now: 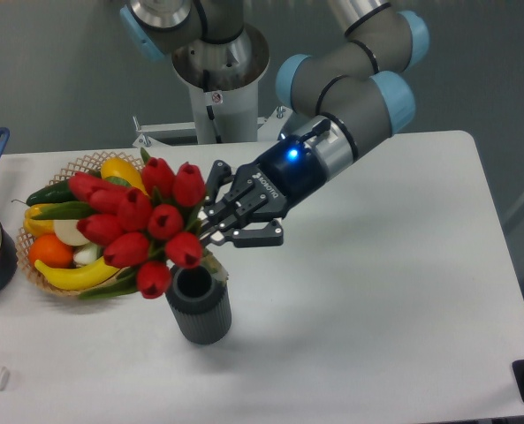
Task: Insert the flowers into the vase
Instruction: 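Carry the upright tulips over the black vase opening, then lower the tulip stems down into the black vase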
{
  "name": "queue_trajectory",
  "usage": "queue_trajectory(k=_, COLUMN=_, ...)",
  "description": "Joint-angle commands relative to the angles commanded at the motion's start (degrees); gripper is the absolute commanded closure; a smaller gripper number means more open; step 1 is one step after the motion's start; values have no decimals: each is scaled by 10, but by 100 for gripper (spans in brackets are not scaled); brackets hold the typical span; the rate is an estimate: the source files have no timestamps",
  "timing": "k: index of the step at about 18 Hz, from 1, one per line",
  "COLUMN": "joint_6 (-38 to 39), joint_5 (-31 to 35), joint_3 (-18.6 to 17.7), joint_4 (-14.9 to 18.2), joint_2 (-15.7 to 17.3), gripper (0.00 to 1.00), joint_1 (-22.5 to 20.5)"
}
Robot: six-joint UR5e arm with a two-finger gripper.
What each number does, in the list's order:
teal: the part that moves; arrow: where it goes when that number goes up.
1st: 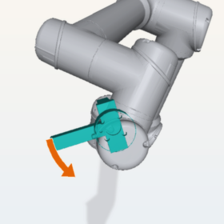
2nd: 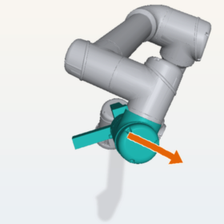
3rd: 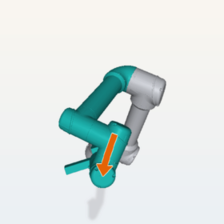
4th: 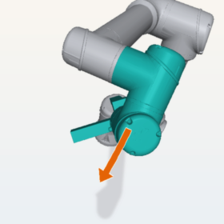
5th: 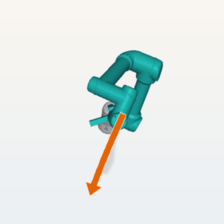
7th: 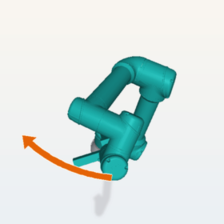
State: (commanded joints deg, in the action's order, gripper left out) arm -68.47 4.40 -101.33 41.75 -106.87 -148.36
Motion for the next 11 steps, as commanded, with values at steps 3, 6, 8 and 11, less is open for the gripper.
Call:
queue_trajectory(k=3, joint_6=0, joint_5=-4, joint_3=-25, joint_4=0, joint_2=2, gripper=84, joint_1=10)
queue_trajectory(k=6, joint_6=-5, joint_5=-4, joint_3=-28, joint_4=0, joint_2=-4, gripper=84, joint_1=11)
queue_trajectory(k=8, joint_6=-20, joint_5=-4, joint_3=-29, joint_4=0, joint_2=-11, gripper=84, joint_1=12)
queue_trajectory(k=11, joint_6=-32, joint_5=-4, joint_3=-32, joint_4=0, joint_2=-23, gripper=84, joint_1=12)
